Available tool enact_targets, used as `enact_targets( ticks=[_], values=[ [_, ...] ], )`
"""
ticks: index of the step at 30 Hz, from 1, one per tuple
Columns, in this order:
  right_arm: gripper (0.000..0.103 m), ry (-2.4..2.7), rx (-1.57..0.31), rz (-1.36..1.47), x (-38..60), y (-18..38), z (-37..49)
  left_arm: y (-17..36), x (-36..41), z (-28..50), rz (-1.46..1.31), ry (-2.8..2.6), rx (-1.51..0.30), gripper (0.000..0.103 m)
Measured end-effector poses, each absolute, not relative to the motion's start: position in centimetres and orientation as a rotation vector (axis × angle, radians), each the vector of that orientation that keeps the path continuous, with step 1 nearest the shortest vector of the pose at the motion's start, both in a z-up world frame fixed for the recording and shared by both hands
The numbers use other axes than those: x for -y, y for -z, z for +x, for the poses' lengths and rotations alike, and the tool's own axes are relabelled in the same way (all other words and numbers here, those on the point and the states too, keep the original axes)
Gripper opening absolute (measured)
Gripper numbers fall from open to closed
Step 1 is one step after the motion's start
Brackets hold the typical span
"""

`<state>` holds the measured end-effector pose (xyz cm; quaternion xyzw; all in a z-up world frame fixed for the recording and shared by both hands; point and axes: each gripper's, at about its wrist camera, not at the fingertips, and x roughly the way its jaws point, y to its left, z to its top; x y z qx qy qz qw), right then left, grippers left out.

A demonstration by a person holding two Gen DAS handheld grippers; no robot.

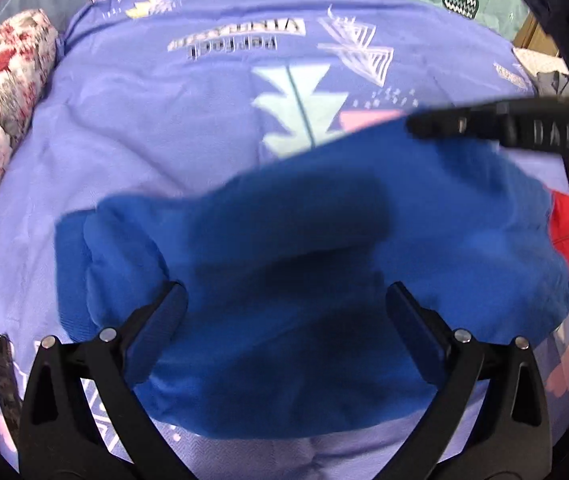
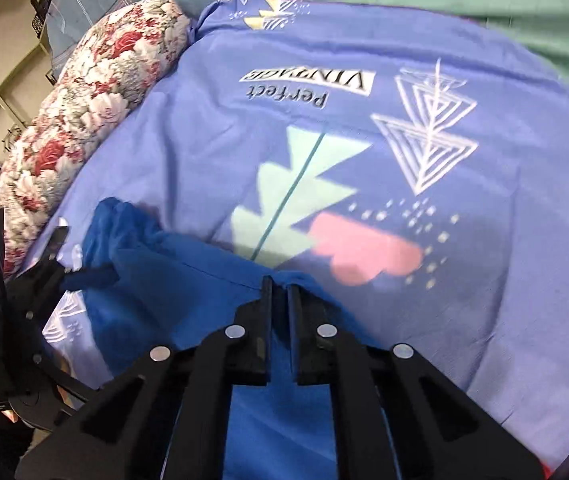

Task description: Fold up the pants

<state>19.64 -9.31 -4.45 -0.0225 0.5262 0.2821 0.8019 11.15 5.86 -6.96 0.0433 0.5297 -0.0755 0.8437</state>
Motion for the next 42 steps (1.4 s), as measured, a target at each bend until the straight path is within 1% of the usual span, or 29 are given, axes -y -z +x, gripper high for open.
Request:
enact_targets(
  ticks=[4,7,8,10,13,14,15,16,17,19,20,23,25,27,30,32,34,35,38,42],
  values=[
    [0.005,-0.552,-1.107,-0.147,8.5,6.7,20.7,8.3,-4.9,10.9,0.183,0.132,-1.12,0.101],
    [0.005,-0.542,-1.083,-0.192,7.8,8.5,21.4,8.5,-4.9,10.8,0.177,0.15,-1.12,0.101],
    [0.005,-0.545,-1.05,-0.246,7.6,9.0,21.2,8.5,-5.1,10.8,0.17,0.16,-1.122,0.101],
    [0.005,-0.554,-1.013,-0.278,7.4,9.2,21.0,8.4,-5.4,10.7,0.155,0.18,-1.124,0.101],
    [0.007,-0.577,-1.038,-0.232,8.5,8.6,21.3,8.1,-5.6,10.9,0.13,0.196,-1.131,0.101],
    [0.013,-0.577,-1.039,-0.22,8.8,8.3,21.3,7.9,-5.7,11.1,0.114,0.197,-1.135,0.101],
    [0.022,-0.547,-1.011,-0.225,9.3,7.4,21.0,7.7,-5.9,11.3,0.098,0.193,-1.14,0.101],
    [0.042,-0.439,-0.948,-0.29,9.7,6.6,20.7,7.6,-6.0,11.4,0.083,0.192,-1.144,0.101],
    [0.047,-0.344,-0.88,-0.349,10.3,5.8,20.3,7.5,-6.3,11.6,0.054,0.193,-1.146,0.101],
    [0.047,-0.309,-0.881,-0.317,11.7,4.8,20.1,7.4,-6.7,11.6,0.017,0.194,-1.146,0.101],
    [0.047,-0.367,-0.903,-0.205,12.7,3.9,19.7,7.4,-6.8,11.6,0.008,0.193,-1.145,0.101],
    [0.047,-0.547,-0.955,-0.049,12.5,3.4,17.5,7.1,-6.9,11.7,-0.018,0.178,-1.149,0.101],
    [0.047,-0.64,-1.011,-0.023,11.2,4.7,16.0,6.8,-7.0,11.8,-0.046,0.171,-1.149,0.101],
    [0.047,-0.628,-1.03,-0.065,10.4,6.2,15.7,6.6,-6.9,12.0,-0.052,0.157,-1.15,0.101],
    [0.046,-0.482,-1.081,-0.068,13.1,8.5,17.2,7.4,-6.9,12.1,-0.024,0.154,-1.163,0.101],
    [0.045,-0.347,-1.05,-0.083,15.8,8.6,18.0,7.8,-6.8,12.2,0.001,0.154,-1.162,0.101],
    [0.046,-0.058,-0.962,-0.178,19.3,8.1,18.1,7.9,-6.3,12.2,0.029,0.138,-1.16,0.101],
    [0.046,-0.03,-0.958,-0.134,20.8,7.8,17.9,7.9,-6.2,12.3,0.033,0.126,-1.161,0.101],
    [0.047,-0.235,-1.007,0.083,23.1,7.1,16.1,7.2,-6.0,12.3,0.009,0.119,-1.166,0.101],
    [0.047,-0.343,-0.993,0.106,22.4,6.2,13.7,5.6,-6.0,12.8,-0.038,0.138,-1.142,0.101]
  ],
)
